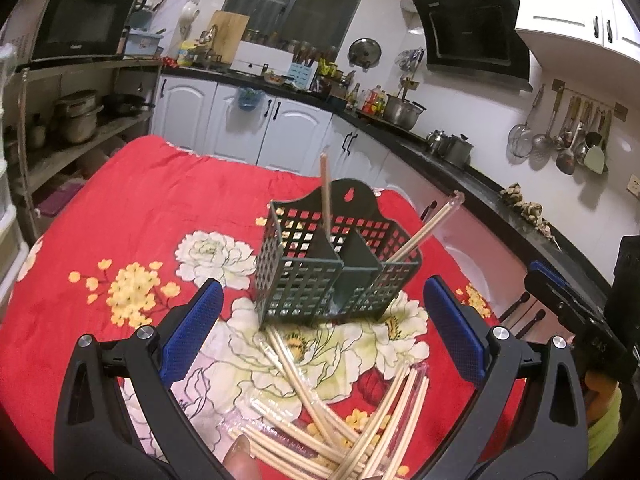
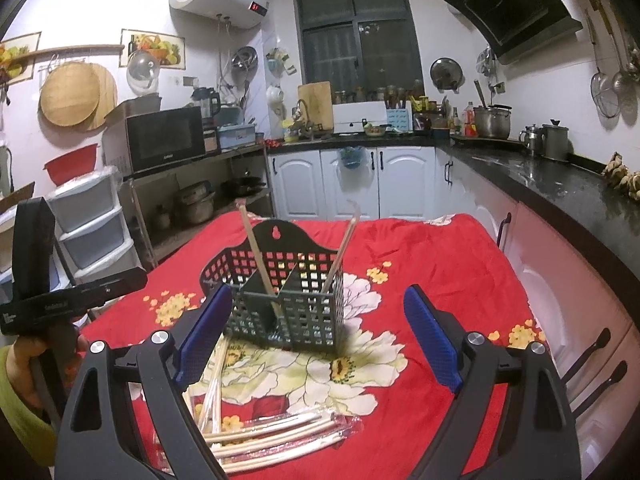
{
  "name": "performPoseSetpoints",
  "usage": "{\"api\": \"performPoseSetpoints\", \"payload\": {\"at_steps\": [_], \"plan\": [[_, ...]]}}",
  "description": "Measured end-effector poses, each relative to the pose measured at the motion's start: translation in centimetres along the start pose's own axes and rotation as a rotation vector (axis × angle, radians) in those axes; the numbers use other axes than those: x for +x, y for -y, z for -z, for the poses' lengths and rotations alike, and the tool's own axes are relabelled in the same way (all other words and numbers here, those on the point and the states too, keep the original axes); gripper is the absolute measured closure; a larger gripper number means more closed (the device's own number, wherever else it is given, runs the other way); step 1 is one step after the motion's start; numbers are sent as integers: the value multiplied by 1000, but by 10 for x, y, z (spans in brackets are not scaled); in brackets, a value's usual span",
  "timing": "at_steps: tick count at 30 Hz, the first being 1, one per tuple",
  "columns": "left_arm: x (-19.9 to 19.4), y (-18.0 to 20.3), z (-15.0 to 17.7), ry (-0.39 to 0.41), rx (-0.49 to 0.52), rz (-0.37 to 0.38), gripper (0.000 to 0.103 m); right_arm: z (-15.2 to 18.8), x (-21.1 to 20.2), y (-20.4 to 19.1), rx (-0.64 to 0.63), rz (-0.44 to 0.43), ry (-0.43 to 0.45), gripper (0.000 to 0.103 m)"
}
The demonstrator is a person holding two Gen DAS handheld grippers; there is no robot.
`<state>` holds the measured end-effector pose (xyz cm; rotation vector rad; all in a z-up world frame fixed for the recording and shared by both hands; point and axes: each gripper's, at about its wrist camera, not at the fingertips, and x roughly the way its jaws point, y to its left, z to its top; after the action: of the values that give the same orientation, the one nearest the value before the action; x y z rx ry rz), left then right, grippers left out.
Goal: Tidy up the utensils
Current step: 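Move the left gripper back down to the chopstick pile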
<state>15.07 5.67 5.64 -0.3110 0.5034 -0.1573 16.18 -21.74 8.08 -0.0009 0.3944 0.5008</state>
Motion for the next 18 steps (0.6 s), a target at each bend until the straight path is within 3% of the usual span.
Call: {"api": "performPoseSetpoints", "payload": {"at_steps": [18], "plan": [[5,-26,33,-87,-34,-57,11,36,27,-12,-30,-43,-121,18]]}}
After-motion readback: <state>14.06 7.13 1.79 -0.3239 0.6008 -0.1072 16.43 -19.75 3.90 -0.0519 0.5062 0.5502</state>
